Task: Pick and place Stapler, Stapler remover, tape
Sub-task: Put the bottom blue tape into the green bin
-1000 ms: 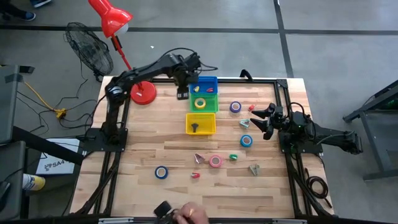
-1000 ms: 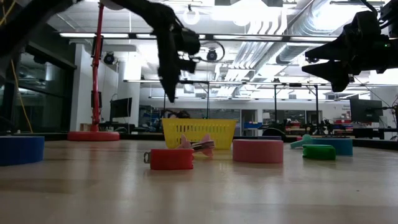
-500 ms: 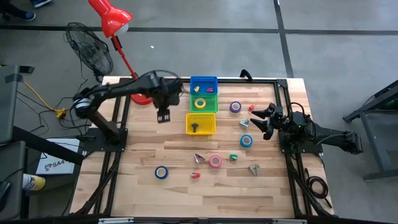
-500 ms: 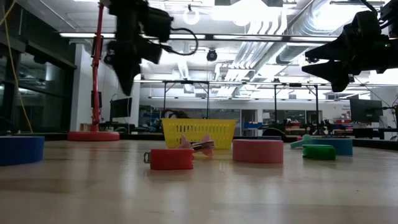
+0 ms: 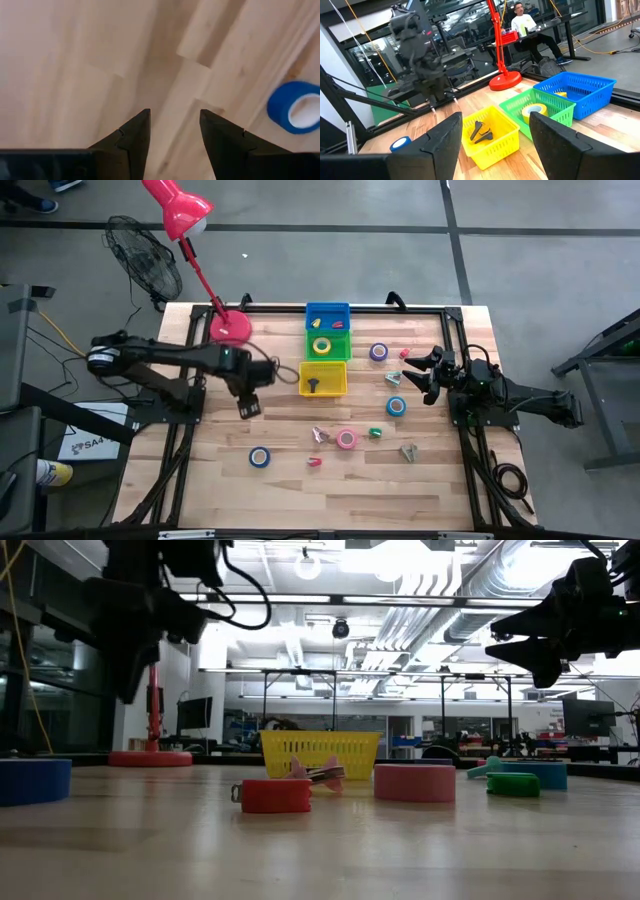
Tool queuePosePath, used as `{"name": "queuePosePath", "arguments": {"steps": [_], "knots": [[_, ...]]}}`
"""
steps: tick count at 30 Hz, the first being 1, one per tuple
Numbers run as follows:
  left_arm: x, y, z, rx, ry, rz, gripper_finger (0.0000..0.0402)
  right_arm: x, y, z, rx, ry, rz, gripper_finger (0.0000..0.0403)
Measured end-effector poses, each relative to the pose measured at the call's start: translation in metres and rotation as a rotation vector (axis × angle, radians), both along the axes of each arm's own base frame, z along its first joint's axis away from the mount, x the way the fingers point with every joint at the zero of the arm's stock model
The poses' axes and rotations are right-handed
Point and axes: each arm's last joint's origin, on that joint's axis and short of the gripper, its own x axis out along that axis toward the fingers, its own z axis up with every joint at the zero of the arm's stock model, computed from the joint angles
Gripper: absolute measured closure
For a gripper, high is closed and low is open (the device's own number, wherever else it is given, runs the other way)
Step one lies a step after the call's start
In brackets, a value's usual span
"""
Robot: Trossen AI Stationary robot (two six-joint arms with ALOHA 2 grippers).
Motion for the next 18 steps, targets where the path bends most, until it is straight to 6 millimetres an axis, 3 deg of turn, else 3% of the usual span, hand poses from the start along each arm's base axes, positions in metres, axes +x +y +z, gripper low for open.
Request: {"name": "queuePosePath", "arguments": {"steps": [18], "knots": [[0.012, -0.074, -0.028, -0.079, -0.021, 0.239, 0.0234, 0.000, 0.000, 0.000, 0.000, 0.000, 0.000, 0.0180]]}}
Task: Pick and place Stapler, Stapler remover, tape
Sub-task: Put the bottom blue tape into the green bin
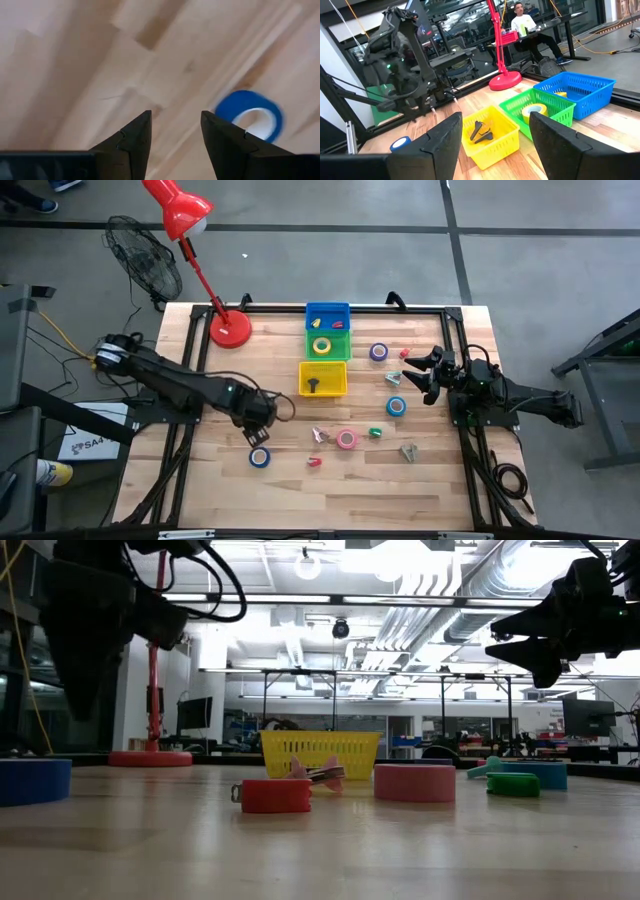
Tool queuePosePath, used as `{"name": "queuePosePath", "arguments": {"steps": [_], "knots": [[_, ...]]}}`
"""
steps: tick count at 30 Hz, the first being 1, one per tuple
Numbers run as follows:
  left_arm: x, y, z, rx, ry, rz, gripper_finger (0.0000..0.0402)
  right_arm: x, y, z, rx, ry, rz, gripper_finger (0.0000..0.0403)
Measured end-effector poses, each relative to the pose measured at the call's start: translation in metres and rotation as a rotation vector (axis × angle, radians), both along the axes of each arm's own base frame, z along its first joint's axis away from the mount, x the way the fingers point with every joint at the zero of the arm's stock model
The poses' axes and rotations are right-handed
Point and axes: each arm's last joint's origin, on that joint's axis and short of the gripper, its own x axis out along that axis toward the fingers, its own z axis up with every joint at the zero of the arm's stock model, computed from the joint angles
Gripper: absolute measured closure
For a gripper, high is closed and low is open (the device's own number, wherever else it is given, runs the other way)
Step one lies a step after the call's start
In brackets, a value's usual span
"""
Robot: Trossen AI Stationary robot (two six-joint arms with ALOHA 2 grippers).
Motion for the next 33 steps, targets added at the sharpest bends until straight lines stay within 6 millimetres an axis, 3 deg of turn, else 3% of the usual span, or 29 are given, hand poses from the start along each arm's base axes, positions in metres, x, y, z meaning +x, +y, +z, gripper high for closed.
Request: {"name": "queuePosePath", "arguments": {"steps": [12, 33], "knots": [[0.016, -0.032, -0.034, -0.111, 0.078, 0.046, 0.0234, 0.000, 0.000, 0.000, 0.000, 0.000, 0.000, 0.0180], [0.025, -0.038, -0.035, -0.181, 0.009, -0.039, 0.0234, 0.000, 0.000, 0.000, 0.000, -0.001, 0.000, 0.0180]]}}
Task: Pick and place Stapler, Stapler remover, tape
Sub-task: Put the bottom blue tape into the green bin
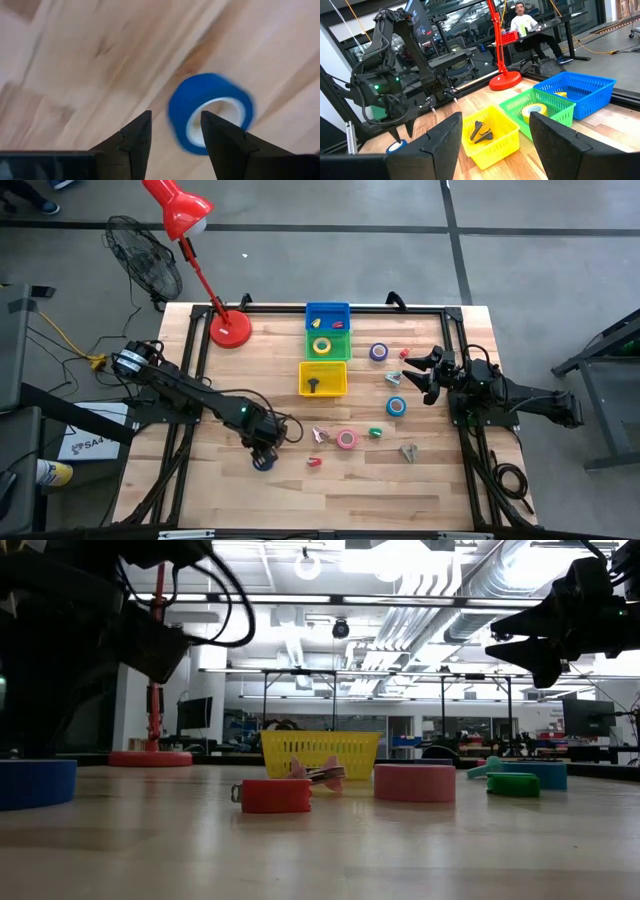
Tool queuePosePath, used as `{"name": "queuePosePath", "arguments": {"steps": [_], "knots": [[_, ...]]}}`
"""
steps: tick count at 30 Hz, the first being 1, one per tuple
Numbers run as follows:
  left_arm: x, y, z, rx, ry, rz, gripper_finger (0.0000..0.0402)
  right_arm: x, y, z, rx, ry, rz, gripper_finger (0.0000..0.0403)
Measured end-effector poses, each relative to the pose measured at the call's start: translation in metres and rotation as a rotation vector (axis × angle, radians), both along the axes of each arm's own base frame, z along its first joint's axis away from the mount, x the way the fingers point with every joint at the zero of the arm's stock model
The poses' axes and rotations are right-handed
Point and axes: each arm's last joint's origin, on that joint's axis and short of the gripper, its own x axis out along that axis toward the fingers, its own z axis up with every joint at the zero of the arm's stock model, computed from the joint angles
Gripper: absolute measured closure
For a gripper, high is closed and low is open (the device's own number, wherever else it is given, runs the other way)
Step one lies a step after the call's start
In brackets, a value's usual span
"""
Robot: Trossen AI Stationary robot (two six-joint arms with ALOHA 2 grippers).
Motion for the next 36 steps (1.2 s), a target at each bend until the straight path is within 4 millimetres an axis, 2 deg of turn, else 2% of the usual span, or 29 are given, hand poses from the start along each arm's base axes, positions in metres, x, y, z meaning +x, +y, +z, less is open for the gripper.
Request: {"name": "queuePosePath", "arguments": {"steps": [7, 18, 22, 28, 32, 36], "knots": [[0.000, -0.002, -0.001, -0.020, 0.003, -0.014, 0.0234, 0.000, 0.000, 0.000, 0.000, 0.000, 0.000, 0.0181], [0.004, -0.007, -0.017, -0.026, 0.054, -0.028, 0.0240, 0.000, 0.000, 0.000, 0.000, 0.000, 0.000, 0.0181], [0.004, -0.006, -0.017, -0.007, 0.044, -0.041, 0.0277, 0.000, 0.000, 0.000, 0.000, 0.000, 0.000, 0.0180], [0.005, -0.005, -0.017, 0.011, 0.021, -0.097, 0.0369, 0.000, 0.000, 0.000, 0.000, 0.000, 0.000, 0.0181], [0.007, 0.000, -0.015, 0.044, -0.017, -0.128, 0.0369, 0.000, 0.000, 0.000, 0.000, 0.000, 0.000, 0.0180], [0.012, 0.020, -0.004, 0.113, -0.094, -0.136, 0.0369, 0.000, 0.000, 0.000, 0.000, 0.000, 0.000, 0.0180]]}}
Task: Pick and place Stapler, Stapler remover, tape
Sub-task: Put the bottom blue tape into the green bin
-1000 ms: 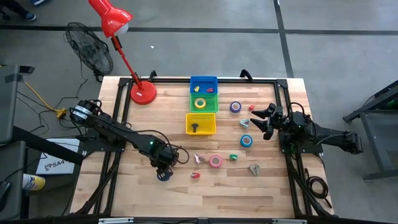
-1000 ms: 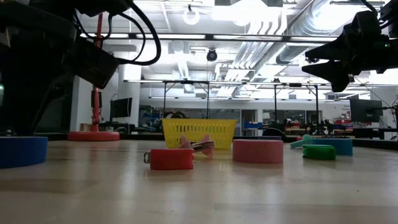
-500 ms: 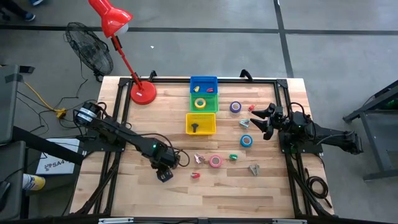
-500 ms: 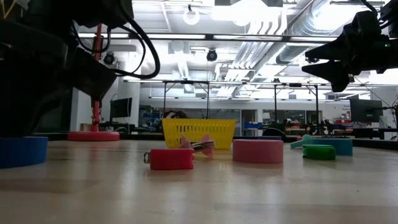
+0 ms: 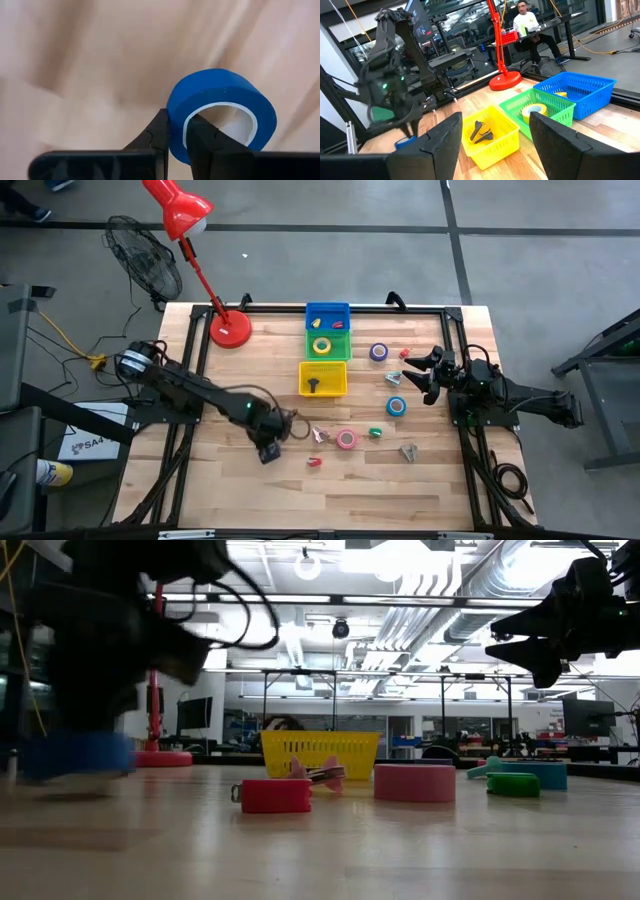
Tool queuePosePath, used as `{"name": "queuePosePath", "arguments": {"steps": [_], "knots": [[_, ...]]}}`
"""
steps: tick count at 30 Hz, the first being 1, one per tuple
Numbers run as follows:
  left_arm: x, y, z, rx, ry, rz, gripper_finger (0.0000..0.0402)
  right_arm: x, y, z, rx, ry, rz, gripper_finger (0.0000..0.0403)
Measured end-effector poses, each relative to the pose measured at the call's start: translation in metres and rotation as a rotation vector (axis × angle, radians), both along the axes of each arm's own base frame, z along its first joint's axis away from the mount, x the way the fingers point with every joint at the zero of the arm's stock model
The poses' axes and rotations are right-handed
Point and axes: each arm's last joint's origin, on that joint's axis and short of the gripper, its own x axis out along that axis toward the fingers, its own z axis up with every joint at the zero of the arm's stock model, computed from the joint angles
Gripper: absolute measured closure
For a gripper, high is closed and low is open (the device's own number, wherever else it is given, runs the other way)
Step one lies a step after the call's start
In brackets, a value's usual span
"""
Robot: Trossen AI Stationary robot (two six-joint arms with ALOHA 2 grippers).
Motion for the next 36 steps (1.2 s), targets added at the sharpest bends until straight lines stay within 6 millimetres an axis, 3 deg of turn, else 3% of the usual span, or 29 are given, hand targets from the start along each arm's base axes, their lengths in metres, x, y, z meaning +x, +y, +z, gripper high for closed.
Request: {"name": "queuePosePath", "arguments": {"steps": [11, 21, 31, 36], "knots": [[0.005, 0.084, 0.037, 0.177, -0.192, -0.078, 0.0369, 0.000, 0.000, 0.000, 0.000, 0.000, 0.000, 0.0180], [0.023, 0.160, 0.077, 0.387, -0.298, -0.163, 0.0368, 0.000, 0.000, 0.000, 0.000, 0.000, 0.000, 0.0180], [0.042, 0.239, 0.104, 0.564, -0.298, -0.014, 0.0368, 0.000, 0.000, 0.000, 0.000, 0.001, 0.000, 0.0180], [0.057, 0.275, 0.103, 0.616, -0.272, -0.009, 0.0368, 0.000, 0.000, 0.000, 0.000, 0.000, 0.000, 0.0181]]}}
